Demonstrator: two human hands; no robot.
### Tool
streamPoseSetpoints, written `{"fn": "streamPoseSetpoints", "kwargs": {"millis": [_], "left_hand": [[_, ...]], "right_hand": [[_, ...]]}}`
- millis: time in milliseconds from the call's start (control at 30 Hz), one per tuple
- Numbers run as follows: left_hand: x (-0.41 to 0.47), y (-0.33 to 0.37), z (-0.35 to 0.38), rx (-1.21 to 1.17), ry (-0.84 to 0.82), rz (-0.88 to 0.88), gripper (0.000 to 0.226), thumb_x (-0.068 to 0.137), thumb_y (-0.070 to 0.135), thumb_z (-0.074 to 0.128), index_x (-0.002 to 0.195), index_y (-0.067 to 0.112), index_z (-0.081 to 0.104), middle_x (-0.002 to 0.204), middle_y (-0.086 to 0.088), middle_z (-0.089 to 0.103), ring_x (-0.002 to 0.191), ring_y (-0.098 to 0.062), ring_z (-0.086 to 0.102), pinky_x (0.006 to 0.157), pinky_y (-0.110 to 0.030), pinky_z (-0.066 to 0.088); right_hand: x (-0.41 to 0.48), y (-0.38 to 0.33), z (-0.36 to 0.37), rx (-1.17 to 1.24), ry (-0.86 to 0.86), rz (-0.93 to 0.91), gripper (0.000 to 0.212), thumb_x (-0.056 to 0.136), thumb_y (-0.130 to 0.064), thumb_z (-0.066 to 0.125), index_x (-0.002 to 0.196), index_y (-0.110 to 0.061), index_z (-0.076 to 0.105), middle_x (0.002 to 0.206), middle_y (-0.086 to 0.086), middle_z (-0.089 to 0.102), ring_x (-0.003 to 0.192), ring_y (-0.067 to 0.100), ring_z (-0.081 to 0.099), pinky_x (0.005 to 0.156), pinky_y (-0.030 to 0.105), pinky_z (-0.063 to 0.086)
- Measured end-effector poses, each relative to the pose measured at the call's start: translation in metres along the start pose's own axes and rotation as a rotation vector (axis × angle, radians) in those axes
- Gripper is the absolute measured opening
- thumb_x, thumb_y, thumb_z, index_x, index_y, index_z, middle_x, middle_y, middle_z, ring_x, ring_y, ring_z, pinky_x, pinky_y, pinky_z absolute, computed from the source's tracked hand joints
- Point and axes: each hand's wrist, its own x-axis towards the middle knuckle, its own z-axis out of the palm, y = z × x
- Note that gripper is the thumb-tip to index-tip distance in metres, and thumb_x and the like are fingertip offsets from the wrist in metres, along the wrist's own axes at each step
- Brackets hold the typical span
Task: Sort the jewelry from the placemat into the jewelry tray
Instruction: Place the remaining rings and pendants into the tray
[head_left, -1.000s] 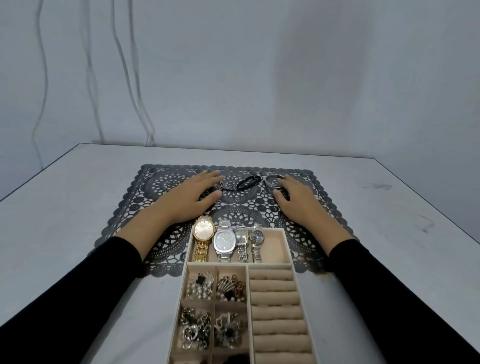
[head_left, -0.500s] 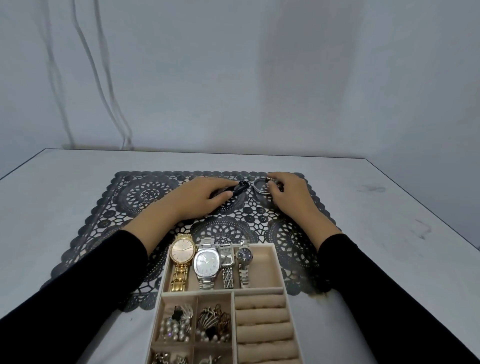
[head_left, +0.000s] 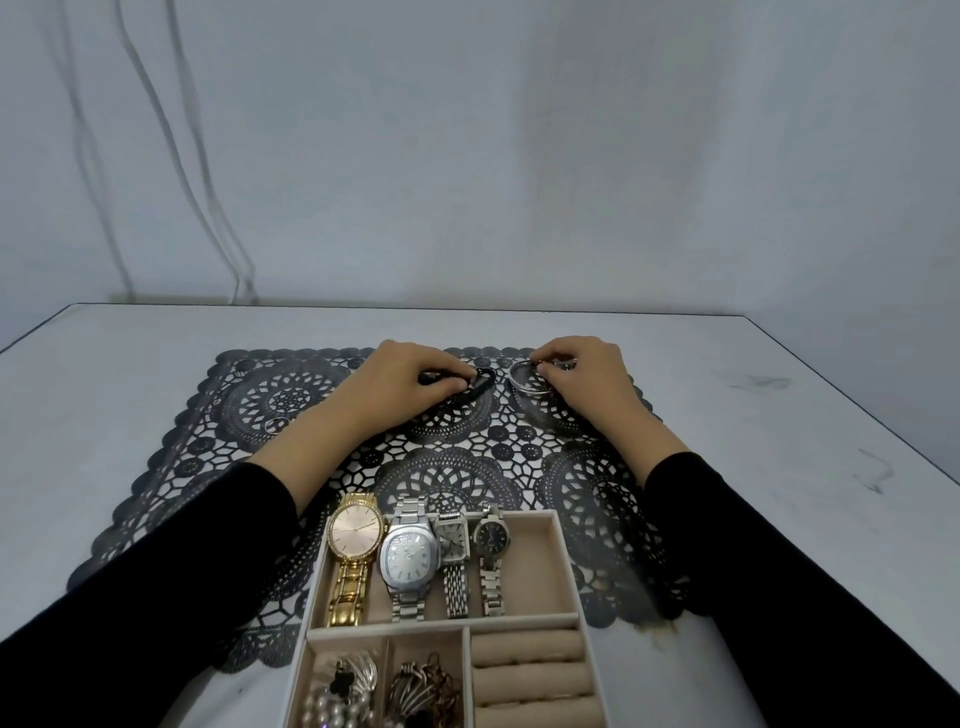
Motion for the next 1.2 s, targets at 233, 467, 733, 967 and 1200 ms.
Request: {"fn": "streamPoseSetpoints", "kwargs": {"millis": [233,467,733,967,1200], "left_hand": [[0.000,0.003,0.001,-0.079,0.046,-0.035,0.019,0.087,0.021,0.072,0.104,0.030,0.075,0.093,0.019,0.070,0.088,0.012,0.060,0.076,0.003,0.038],[-0.003,0.005,0.000,-0.118,0.063,-0.026,0.019,0.087,0.020,0.073,0.104,0.027,0.075,0.087,0.021,0.068,0.086,0.015,0.060,0.073,0.002,0.039],[-0.012,0.013,-0.004,-0.201,0.119,-0.046,0.013,0.085,0.020,0.074,0.094,0.029,0.077,0.089,0.018,0.071,0.087,0.008,0.064,0.072,-0.001,0.041],[-0.027,0.017,-0.008,-0.210,0.194,-0.025,0.013,0.087,0.018,0.072,0.095,0.027,0.077,0.094,0.019,0.072,0.092,0.007,0.064,0.079,-0.002,0.042],[-0.053,0.026,-0.022,-0.291,0.300,-0.076,0.016,0.087,0.012,0.071,0.095,0.024,0.076,0.092,0.016,0.071,0.085,0.008,0.066,0.067,-0.003,0.047]], "right_hand": [[0.002,-0.001,-0.002,-0.028,-0.056,-0.015,0.023,0.090,-0.011,0.063,0.110,-0.016,0.072,0.110,0.000,0.068,0.091,0.004,0.050,0.078,0.012,0.033],[0.001,-0.002,-0.003,-0.074,-0.067,-0.032,0.017,0.089,-0.007,0.061,0.102,-0.010,0.073,0.095,0.001,0.063,0.084,0.008,0.051,0.075,0.018,0.037],[-0.004,0.001,-0.011,0.048,0.002,-0.020,0.009,0.083,-0.011,0.069,0.091,-0.016,0.070,0.094,-0.004,0.067,0.087,0.008,0.058,0.074,0.011,0.039],[-0.018,-0.005,-0.021,0.157,0.063,-0.026,0.011,0.078,-0.011,0.073,0.088,-0.015,0.074,0.079,-0.002,0.071,0.074,0.008,0.061,0.068,0.011,0.047],[-0.036,-0.018,-0.029,0.284,0.107,0.015,0.011,0.077,-0.014,0.077,0.088,-0.017,0.075,0.080,-0.007,0.071,0.074,0.004,0.064,0.068,0.004,0.047]]}}
